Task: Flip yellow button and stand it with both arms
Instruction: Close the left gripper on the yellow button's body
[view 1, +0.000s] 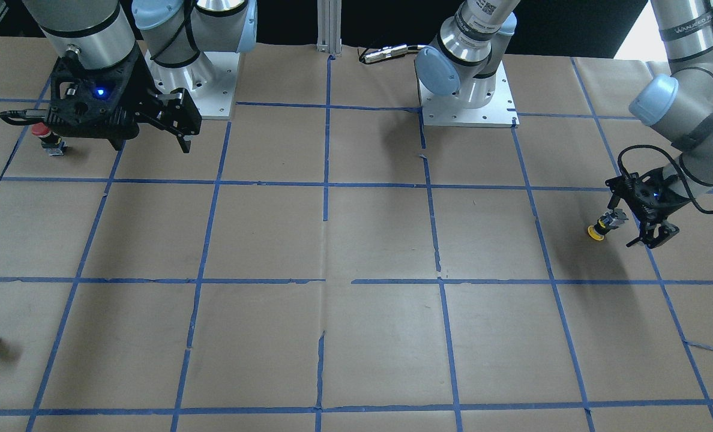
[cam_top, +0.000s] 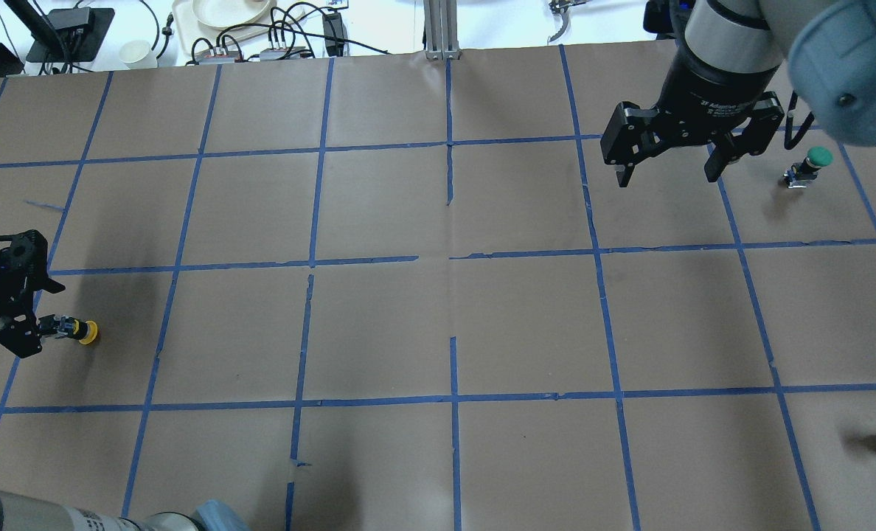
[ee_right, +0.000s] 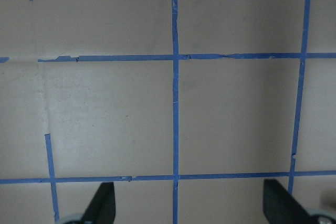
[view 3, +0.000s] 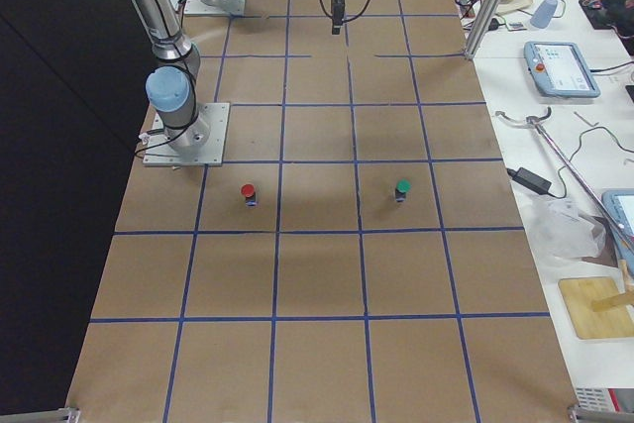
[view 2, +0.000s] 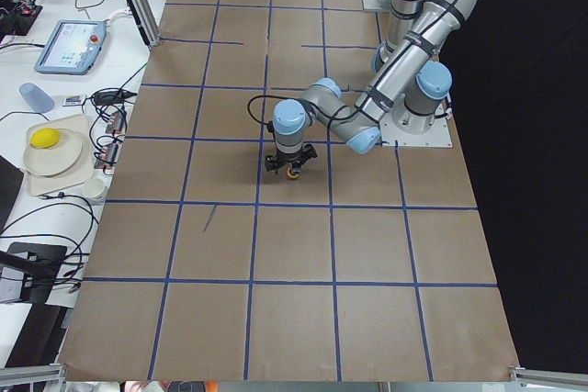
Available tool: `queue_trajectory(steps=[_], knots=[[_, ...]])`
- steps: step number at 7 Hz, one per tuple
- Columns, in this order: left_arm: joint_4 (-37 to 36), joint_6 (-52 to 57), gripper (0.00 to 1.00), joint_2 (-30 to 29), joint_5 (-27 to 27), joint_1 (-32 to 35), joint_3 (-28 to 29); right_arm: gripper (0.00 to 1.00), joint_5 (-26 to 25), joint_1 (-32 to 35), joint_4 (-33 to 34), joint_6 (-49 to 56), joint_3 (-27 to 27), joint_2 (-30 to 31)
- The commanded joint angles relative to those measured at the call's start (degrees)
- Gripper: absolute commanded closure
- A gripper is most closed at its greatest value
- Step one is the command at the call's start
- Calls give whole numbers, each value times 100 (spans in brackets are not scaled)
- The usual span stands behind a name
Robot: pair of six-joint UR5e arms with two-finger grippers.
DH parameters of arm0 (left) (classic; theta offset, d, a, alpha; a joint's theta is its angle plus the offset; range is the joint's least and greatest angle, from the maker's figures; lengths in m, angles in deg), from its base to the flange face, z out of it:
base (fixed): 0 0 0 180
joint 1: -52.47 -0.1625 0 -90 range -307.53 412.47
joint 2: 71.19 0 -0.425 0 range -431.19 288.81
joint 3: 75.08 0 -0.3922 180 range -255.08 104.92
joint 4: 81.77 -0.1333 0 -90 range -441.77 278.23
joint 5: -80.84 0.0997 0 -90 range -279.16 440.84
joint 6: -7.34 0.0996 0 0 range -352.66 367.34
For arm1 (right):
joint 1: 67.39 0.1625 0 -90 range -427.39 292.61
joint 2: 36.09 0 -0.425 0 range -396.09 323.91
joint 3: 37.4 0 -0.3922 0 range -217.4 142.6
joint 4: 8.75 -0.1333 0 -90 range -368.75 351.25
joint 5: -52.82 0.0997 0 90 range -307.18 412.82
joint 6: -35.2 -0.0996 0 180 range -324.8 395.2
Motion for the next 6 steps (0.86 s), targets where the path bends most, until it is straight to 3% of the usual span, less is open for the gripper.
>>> queue_trajectory(steps=[1,6], knots=[[166,-126,2,81,12,43,49,0,7,0,9,0,0,-1],[218,-364,2,90,-6,148,154,0,7,9,0,-9,0,16]])
